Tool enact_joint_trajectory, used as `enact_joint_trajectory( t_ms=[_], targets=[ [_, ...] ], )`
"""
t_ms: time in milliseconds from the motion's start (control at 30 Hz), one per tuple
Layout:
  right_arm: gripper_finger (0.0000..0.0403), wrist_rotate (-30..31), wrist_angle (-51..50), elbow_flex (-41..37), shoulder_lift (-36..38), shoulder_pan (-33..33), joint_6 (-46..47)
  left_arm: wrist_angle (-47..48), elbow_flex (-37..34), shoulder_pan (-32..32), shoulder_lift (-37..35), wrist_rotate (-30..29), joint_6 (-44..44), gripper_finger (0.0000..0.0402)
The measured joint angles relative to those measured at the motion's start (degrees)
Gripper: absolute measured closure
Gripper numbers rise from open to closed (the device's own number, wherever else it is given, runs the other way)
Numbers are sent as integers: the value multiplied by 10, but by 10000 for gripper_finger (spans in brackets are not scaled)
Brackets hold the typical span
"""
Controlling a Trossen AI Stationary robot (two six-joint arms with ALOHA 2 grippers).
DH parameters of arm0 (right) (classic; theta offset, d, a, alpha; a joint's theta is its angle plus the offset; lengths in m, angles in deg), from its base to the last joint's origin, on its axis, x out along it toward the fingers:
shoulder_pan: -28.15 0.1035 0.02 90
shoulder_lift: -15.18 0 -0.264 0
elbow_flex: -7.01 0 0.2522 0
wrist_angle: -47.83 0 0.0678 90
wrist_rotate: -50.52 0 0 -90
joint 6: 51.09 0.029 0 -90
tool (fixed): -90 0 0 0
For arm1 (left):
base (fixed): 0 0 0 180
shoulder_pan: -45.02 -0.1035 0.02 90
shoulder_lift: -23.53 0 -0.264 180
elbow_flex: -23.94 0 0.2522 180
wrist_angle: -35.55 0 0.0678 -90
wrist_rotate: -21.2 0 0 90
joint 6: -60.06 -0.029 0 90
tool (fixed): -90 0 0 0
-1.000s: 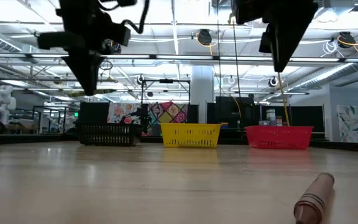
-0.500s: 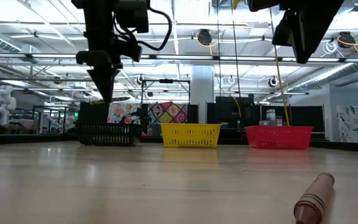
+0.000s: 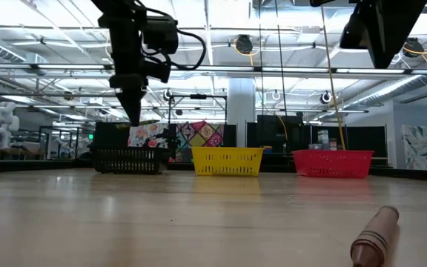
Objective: Sort crayons
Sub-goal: Put the green crayon into the black bin
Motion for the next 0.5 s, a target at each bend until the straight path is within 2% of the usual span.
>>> enact_joint_trajectory(
  t_ms=[167, 267, 500],
  targets=[
    [314, 17, 0, 0, 0, 6, 10, -7, 0, -32, 0, 0, 1, 398],
    [314, 41, 0, 0, 0, 7, 38, -7, 0, -41, 0, 0, 1, 384],
    [314, 43, 0, 0, 0, 7, 77, -7, 0, -43, 0, 1, 0, 348]
  ],
)
